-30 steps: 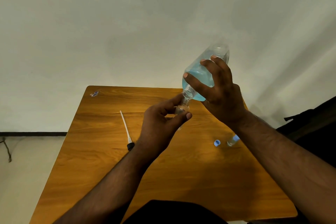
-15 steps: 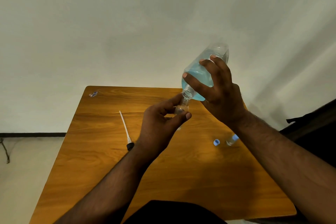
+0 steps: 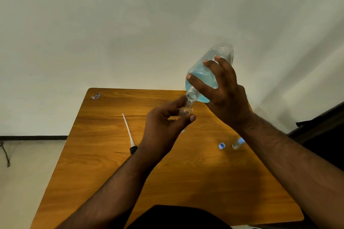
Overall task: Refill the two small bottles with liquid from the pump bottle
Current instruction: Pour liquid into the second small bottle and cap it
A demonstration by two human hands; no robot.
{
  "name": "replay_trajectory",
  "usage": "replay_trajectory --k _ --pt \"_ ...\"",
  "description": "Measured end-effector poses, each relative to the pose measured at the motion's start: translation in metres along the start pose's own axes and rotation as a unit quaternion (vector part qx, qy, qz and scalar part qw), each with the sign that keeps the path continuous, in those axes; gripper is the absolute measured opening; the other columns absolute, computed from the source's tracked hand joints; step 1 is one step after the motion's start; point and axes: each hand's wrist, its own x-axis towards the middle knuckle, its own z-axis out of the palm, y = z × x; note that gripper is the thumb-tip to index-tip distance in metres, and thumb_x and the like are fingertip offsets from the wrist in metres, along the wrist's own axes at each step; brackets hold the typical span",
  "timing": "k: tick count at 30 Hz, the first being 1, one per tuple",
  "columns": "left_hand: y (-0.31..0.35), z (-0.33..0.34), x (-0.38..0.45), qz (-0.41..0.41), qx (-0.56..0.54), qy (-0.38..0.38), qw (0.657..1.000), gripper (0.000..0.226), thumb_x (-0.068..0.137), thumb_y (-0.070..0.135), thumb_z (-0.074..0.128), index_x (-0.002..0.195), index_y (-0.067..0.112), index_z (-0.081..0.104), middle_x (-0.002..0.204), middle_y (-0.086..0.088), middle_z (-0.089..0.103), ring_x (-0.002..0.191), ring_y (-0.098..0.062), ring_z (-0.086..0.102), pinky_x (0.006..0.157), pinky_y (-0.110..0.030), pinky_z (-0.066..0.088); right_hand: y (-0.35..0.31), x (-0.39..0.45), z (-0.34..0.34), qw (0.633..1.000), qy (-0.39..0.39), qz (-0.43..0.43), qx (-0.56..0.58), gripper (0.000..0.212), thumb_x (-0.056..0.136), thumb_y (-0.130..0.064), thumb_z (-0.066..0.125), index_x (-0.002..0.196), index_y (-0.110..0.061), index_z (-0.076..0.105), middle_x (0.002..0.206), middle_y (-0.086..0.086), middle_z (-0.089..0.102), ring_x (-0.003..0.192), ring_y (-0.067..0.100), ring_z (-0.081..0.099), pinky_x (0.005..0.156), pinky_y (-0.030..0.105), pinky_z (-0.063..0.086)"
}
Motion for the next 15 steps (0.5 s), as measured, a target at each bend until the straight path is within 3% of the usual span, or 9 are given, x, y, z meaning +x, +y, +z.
replay_trajectory --k 3,11,15 --pt "0.0005 -0.0003 0.0003 0.002 -0.004 0.000 1.000 0.052 0.084 0.013 0.074 0.134 0.017 0.058 0.122 0.005 0.069 0.108 -0.005 0.065 0.079 -0.019 0.057 0.0000 0.0006 0.0003 1.000 -0.003 0.000 -0.001 0.078 0.084 -0.007 0.066 0.142 -0.034 0.020 0.140 0.014 0.029 0.133 0.042 0.035 0.074 0.046 0.059" --pt "-0.0016 -0.0011 0.0000 0.001 -0.004 0.000 1.000 0.053 0.084 0.013 0.074 0.134 0.017 0.058 0.123 0.004 0.069 0.110 -0.008 0.065 0.081 -0.029 0.060 -0.0012 0.0006 0.0012 1.000 -0.002 0.002 -0.001 0.075 0.084 -0.006 0.066 0.141 -0.032 0.025 0.139 0.014 0.029 0.133 0.041 0.034 0.074 0.046 0.059" --pt "-0.0018 -0.0012 -0.0001 0.002 -0.010 0.000 1.000 0.052 0.084 0.013 0.073 0.134 0.016 0.058 0.124 0.004 0.068 0.110 -0.008 0.065 0.082 -0.026 0.059 -0.0007 0.0013 0.0015 1.000 -0.001 0.001 0.000 0.074 0.084 -0.006 0.066 0.141 -0.032 0.026 0.139 0.014 0.029 0.133 0.041 0.034 0.074 0.046 0.059"
